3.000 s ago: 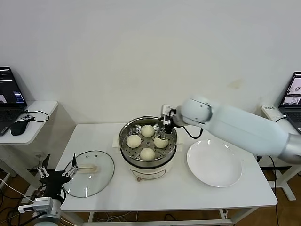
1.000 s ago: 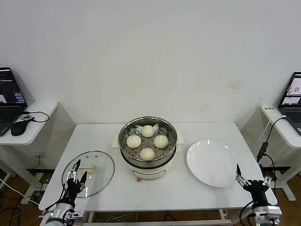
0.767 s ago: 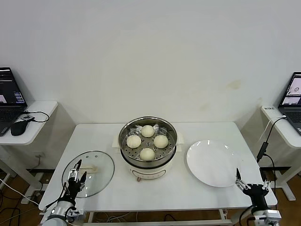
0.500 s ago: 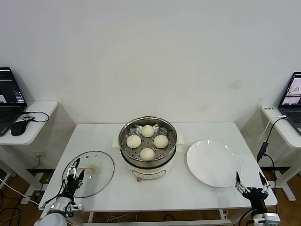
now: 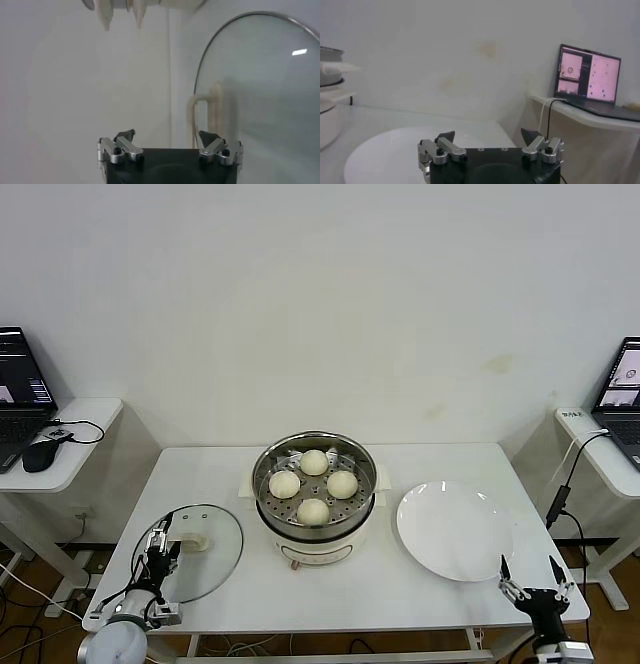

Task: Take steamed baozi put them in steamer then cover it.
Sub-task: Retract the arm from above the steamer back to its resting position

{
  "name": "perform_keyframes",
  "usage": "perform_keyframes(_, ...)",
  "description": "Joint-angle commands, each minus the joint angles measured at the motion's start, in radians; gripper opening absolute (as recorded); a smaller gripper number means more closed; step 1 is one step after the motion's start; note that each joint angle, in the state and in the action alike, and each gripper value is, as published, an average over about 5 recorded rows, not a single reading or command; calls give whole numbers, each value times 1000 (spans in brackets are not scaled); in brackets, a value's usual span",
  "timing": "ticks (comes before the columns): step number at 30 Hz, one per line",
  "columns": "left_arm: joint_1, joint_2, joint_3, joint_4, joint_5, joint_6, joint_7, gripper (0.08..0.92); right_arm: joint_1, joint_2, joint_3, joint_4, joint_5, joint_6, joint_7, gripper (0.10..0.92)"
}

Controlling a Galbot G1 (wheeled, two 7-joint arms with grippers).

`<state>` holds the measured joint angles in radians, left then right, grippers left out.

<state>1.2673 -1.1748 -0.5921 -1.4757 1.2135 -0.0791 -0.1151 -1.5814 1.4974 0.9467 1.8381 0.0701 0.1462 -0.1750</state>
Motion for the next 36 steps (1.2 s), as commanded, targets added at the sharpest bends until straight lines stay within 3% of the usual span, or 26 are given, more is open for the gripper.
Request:
perform_keyframes(1, -61, 0, 10, 60, 5, 1, -3, 823, -1, 4, -1, -4, -8, 1, -2, 823)
perform_keyframes(12, -96, 1, 25, 109, -4, -1, -2, 798, -1, 6, -1, -13, -14, 3, -4, 823)
perform_keyframes(29, -103, -13, 23, 156, -20, -19, -51, 316, 3, 10, -8, -16, -20, 5, 0, 823)
perform_keyframes(36, -65, -13, -12, 75, -31, -31, -116, 155, 6, 6, -28, -21, -32, 9, -1, 823)
